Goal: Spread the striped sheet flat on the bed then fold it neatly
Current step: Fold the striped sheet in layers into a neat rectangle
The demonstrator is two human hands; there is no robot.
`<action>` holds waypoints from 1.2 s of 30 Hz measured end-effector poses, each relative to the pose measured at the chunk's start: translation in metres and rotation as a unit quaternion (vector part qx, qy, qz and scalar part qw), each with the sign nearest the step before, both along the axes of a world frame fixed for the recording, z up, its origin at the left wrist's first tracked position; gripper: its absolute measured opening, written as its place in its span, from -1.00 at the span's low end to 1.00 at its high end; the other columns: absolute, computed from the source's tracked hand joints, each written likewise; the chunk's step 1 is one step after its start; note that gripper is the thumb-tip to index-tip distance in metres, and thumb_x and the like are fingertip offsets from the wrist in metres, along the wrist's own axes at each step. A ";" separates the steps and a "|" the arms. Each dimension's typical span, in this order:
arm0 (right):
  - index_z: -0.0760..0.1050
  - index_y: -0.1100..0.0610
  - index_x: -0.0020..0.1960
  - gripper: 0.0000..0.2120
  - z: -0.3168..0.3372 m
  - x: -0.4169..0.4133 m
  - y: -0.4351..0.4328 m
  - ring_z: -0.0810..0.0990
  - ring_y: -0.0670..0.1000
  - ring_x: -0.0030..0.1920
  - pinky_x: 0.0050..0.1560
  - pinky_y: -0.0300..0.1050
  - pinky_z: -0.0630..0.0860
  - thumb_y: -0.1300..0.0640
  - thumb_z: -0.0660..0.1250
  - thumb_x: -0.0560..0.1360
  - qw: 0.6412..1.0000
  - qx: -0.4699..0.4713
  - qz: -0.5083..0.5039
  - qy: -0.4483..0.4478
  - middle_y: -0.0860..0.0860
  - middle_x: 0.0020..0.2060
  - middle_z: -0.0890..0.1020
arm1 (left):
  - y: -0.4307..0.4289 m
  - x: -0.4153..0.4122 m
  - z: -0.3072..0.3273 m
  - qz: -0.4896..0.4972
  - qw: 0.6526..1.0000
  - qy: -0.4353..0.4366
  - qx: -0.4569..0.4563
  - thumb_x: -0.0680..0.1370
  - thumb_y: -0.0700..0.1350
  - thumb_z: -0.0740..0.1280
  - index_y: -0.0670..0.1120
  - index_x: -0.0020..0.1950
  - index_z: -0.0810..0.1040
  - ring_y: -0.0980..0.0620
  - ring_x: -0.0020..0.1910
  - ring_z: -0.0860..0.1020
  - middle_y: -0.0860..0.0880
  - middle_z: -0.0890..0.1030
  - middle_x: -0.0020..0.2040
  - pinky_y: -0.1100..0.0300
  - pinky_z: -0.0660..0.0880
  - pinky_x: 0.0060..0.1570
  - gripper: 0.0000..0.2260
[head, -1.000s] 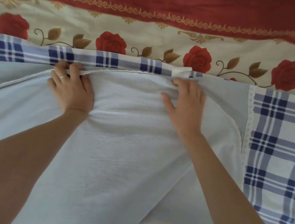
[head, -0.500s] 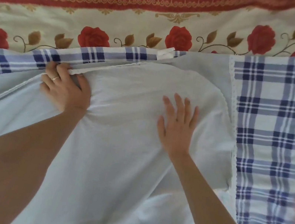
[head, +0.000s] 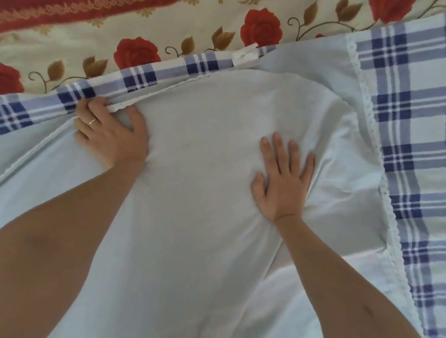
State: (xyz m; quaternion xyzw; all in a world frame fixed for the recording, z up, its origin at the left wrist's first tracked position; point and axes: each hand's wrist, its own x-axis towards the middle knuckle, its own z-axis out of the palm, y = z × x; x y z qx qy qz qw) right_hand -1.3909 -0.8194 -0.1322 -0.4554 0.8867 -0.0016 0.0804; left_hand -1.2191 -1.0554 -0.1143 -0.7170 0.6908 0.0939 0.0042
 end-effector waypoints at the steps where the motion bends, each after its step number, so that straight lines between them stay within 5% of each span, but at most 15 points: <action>1: 0.17 -0.03 0.52 -0.36 0.001 0.001 0.001 0.22 0.15 0.47 0.44 0.30 0.01 -0.11 0.09 0.45 1.000 -0.009 0.002 -0.007 -0.02 0.50 0.23 | 0.004 0.001 0.003 -0.005 1.000 0.014 0.003 0.51 0.22 0.01 -0.12 0.37 0.29 -0.17 0.35 0.28 -0.14 0.22 0.45 0.05 0.16 0.22 -0.43; 7: 0.19 -0.03 0.52 -0.37 0.003 0.001 0.006 0.23 0.12 0.47 0.46 0.24 -0.04 -0.11 0.09 0.46 0.999 -0.033 0.004 -0.043 -0.05 0.50 0.24 | 0.128 -0.017 0.020 -0.043 0.987 0.148 0.048 0.45 -0.05 0.31 -0.18 0.50 0.12 -0.20 0.50 0.06 -0.22 0.04 0.52 -0.15 -0.03 0.40 -0.32; 11: 0.07 -0.03 0.55 -0.37 0.011 -0.003 0.013 0.16 0.04 0.50 0.49 0.12 -0.12 -0.09 0.10 0.51 0.996 -0.037 0.007 -0.081 -0.08 0.53 0.15 | 0.259 -0.018 0.010 -0.210 0.938 0.039 0.273 0.49 0.27 0.23 -0.06 0.53 -0.32 -0.08 0.49 -0.36 -0.14 -0.35 0.52 -0.28 -0.31 0.36 -0.09; 14: 0.16 0.12 0.52 -0.40 0.028 -0.001 0.034 0.31 0.04 0.43 0.47 0.04 0.09 0.10 0.23 0.51 0.945 -0.176 -0.053 -0.269 0.04 0.44 0.34 | 0.264 -0.020 -0.003 -0.236 0.918 -0.009 0.318 0.41 0.43 0.15 -0.07 0.47 -0.46 -0.12 0.43 -0.48 -0.15 -0.49 0.45 -0.31 -0.39 0.30 0.03; 15: 0.27 0.15 0.46 -0.45 0.035 0.004 0.057 0.41 0.06 0.35 0.40 0.06 0.24 0.14 0.24 0.49 0.923 -0.259 -0.091 -0.269 0.08 0.36 0.44 | 0.264 -0.020 -0.004 -0.244 0.912 -0.019 0.328 0.39 0.46 0.16 -0.07 0.47 -0.47 -0.14 0.42 -0.49 -0.16 -0.49 0.45 -0.32 -0.37 0.31 0.05; 17: 0.39 0.16 0.34 -0.55 0.044 0.011 0.113 0.46 0.06 0.26 0.31 0.03 0.33 0.08 0.25 0.47 0.913 -0.336 -0.201 -0.118 0.06 0.24 0.51 | 0.260 -0.020 -0.001 -0.257 0.908 -0.024 0.330 0.36 0.47 0.18 -0.08 0.47 -0.47 -0.16 0.42 -0.48 -0.18 -0.50 0.44 -0.33 -0.36 0.31 0.09; 19: 0.37 0.11 0.32 -0.49 0.050 0.011 0.169 0.38 0.05 0.28 0.36 0.02 0.22 -0.11 0.27 0.45 0.904 -0.268 -0.330 -0.052 0.04 0.24 0.47 | 0.263 -0.020 0.002 -0.261 0.911 -0.024 0.318 0.34 0.47 0.21 -0.07 0.47 -0.47 -0.15 0.43 -0.47 -0.17 -0.49 0.45 -0.32 -0.36 0.32 0.11; 21: 0.40 0.10 0.25 -0.47 0.053 -0.002 0.202 0.38 0.05 0.24 0.35 0.06 0.19 -0.24 0.29 0.44 0.898 -0.166 -0.394 -0.103 0.03 0.17 0.48 | 0.264 -0.019 0.004 -0.265 0.907 -0.028 0.325 0.33 0.48 0.20 -0.07 0.47 -0.46 -0.16 0.43 -0.47 -0.17 -0.48 0.45 -0.34 -0.34 0.32 0.12; 23: 0.46 0.07 -0.08 -0.66 0.059 -0.028 0.209 0.47 0.04 0.00 0.20 0.01 0.27 -0.22 0.30 0.47 0.897 -0.127 -0.385 -0.174 -0.02 -0.12 0.54 | 0.262 -0.020 0.003 -0.268 0.905 -0.038 0.329 0.31 0.50 0.19 -0.08 0.48 -0.44 -0.17 0.44 -0.46 -0.18 -0.47 0.46 -0.36 -0.31 0.32 0.13; 25: 0.27 0.06 -0.32 -0.64 0.059 -0.048 0.204 0.38 -0.03 -0.33 -0.10 -0.10 0.30 -0.09 0.24 0.55 0.905 -0.118 -0.346 -0.215 -0.05 -0.40 0.37 | 0.261 -0.021 0.003 -0.262 0.907 -0.046 0.327 0.31 0.50 0.19 -0.08 0.49 -0.42 -0.17 0.45 -0.44 -0.19 -0.44 0.47 -0.36 -0.31 0.33 0.13; 28: 0.35 0.11 -0.21 -0.74 0.053 -0.067 0.200 0.35 -0.04 -0.39 -0.37 -0.16 0.26 0.04 0.14 0.61 0.915 -0.108 -0.348 -0.173 -0.05 -0.38 0.36 | 0.264 -0.021 0.005 -0.262 0.908 -0.050 0.323 0.30 0.50 0.17 -0.09 0.50 -0.40 -0.17 0.46 -0.41 -0.19 -0.41 0.49 -0.35 -0.30 0.33 0.12; 32: 0.49 0.07 0.18 -0.73 0.043 -0.073 0.212 0.48 0.02 -0.15 -0.22 -0.11 0.36 -0.02 0.11 0.62 0.892 -0.057 -0.424 -0.146 -0.05 -0.17 0.49 | 0.268 -0.023 0.004 -0.260 0.920 -0.045 0.290 0.29 0.50 0.14 -0.08 0.52 -0.36 -0.18 0.48 -0.36 -0.20 -0.35 0.51 -0.37 -0.26 0.36 0.10; 36: 0.52 0.06 0.10 -0.72 0.042 -0.071 0.217 0.54 0.04 -0.18 -0.28 -0.14 0.34 -0.09 0.15 0.60 0.885 -0.103 -0.426 -0.154 -0.06 -0.24 0.52 | 0.270 -0.023 0.006 -0.248 0.924 -0.037 0.290 0.34 0.47 0.18 -0.06 0.51 -0.38 -0.15 0.48 -0.37 -0.16 -0.37 0.51 -0.33 -0.30 0.34 0.07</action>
